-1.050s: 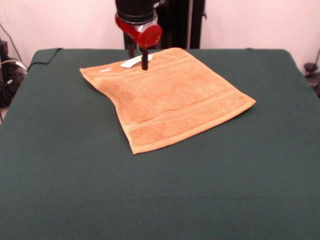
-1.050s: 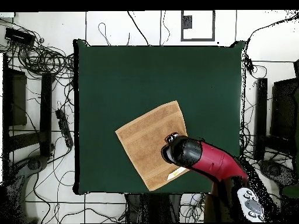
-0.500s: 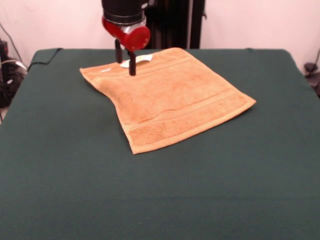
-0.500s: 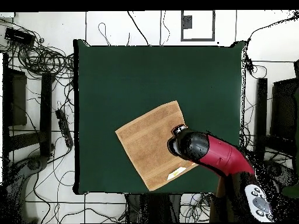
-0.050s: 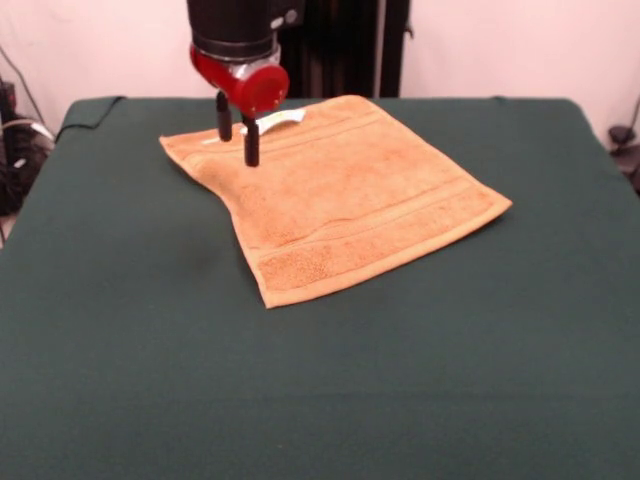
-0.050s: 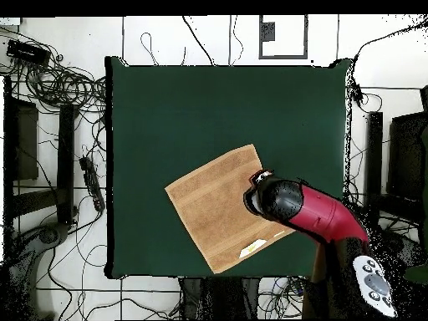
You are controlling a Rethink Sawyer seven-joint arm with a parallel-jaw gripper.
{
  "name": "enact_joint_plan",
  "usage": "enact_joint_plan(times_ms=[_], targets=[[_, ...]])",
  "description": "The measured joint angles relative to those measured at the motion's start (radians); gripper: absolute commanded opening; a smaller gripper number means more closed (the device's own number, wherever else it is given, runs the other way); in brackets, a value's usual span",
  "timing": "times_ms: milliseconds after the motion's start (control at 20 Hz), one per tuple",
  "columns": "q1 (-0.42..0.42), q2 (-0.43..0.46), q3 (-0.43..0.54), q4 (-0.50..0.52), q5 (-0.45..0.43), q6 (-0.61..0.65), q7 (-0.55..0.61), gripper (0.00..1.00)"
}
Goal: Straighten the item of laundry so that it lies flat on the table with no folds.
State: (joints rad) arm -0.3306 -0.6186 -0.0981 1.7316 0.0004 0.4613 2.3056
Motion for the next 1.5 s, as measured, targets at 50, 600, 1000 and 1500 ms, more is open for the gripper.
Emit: enact_joint_plan(times_ms=[50,600,1000,1500], targets=[[0.001,0.008,0.0,-0.006,0.0,0.0,0.0,1.0],[0.029,0.101,-0.001,-0.061,0.008,0.0,0.0,1.0],[0.062,0.165,-0.001,-0.108,0.025,0.0,0.0,1.0],[0.086,0.231,-0.002,-0.167,0.052,-0.001,0.0,1.0]])
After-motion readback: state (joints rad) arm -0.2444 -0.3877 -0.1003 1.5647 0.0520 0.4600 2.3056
